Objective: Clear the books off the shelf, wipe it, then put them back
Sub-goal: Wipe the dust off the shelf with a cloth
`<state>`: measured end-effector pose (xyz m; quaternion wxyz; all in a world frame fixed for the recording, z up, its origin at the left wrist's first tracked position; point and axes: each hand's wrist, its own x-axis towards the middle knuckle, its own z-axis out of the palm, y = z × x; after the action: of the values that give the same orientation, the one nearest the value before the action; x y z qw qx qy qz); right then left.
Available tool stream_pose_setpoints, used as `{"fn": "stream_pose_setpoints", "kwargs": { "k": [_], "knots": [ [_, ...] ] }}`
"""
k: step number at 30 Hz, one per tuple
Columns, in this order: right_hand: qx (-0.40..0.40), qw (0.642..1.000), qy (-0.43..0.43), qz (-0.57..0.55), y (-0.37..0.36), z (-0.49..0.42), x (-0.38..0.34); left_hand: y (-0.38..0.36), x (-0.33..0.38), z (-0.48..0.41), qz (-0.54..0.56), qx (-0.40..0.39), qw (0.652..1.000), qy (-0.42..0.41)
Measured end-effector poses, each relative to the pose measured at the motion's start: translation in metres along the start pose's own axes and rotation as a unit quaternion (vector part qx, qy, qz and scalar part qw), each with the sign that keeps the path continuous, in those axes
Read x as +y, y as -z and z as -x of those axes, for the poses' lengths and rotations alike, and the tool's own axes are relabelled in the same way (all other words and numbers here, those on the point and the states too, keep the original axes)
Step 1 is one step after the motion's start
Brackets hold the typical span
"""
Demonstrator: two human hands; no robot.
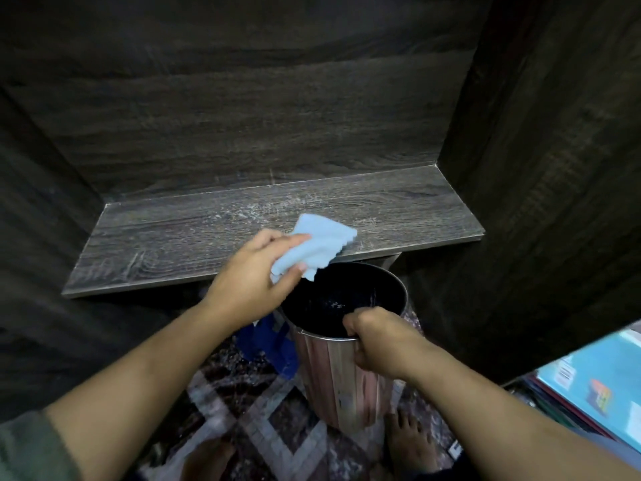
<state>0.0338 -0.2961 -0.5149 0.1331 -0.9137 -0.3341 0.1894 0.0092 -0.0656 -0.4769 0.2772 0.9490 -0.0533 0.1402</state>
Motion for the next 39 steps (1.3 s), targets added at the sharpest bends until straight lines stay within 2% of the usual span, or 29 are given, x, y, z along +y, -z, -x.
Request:
{"fn": "stream_pose_setpoints", "kwargs": {
  "k": [3, 7, 11, 15, 20, 22, 26, 28, 30, 31, 35, 39],
  "knots": [
    [0.007, 1.000, 0.008, 0.004, -0.001, -0.001, 0.000, 0.002, 0.005, 0.007, -0.039, 0.068, 0.996, 0.038],
    [0.008, 1.000, 0.010, 0.011, -0.003, -0.005, -0.002, -0.015, 0.002, 0.024, -0.086, 0.010, 0.992, 0.095],
    [0.011, 1.000, 0.015, 0.024, -0.002, -0.007, -0.006, -0.012, 0.010, 0.016, -0.086, 0.111, 0.987, 0.082],
    [0.007, 0.999, 0.019, 0.034, -0.004, -0.010, -0.009, -0.009, 0.006, 0.015, -0.068, 0.036, 0.978, 0.194],
    [-0.002, 0.999, 0.016, 0.039, -0.003, -0.016, -0.020, 0.012, -0.013, 0.013, -0.087, 0.092, 0.966, 0.224],
    [-0.007, 0.999, 0.013, 0.040, -0.002, -0.019, -0.025, 0.024, -0.027, 0.011, -0.127, 0.118, 0.948, 0.267],
    [-0.009, 0.999, 0.005, 0.039, -0.003, -0.025, -0.031, 0.059, -0.075, 0.010, -0.257, 0.181, 0.881, 0.354],
    [-0.009, 0.999, 0.009, 0.042, -0.004, -0.025, -0.034, 0.075, -0.108, 0.017, -0.332, 0.200, 0.847, 0.364],
    [-0.012, 0.999, 0.014, 0.046, -0.004, -0.024, -0.035, 0.084, -0.140, 0.030, -0.397, 0.173, 0.829, 0.354],
    [-0.015, 0.999, 0.013, 0.044, -0.004, -0.024, -0.035, 0.087, -0.156, 0.036, -0.409, 0.154, 0.831, 0.345],
    [-0.029, 0.999, 0.013, 0.033, -0.002, -0.024, -0.037, 0.101, -0.187, 0.040, -0.340, 0.086, 0.887, 0.299],
    [-0.040, 0.998, 0.013, 0.037, -0.004, -0.025, -0.039, 0.115, -0.192, 0.026, -0.283, 0.029, 0.887, 0.363]
  ]
}}
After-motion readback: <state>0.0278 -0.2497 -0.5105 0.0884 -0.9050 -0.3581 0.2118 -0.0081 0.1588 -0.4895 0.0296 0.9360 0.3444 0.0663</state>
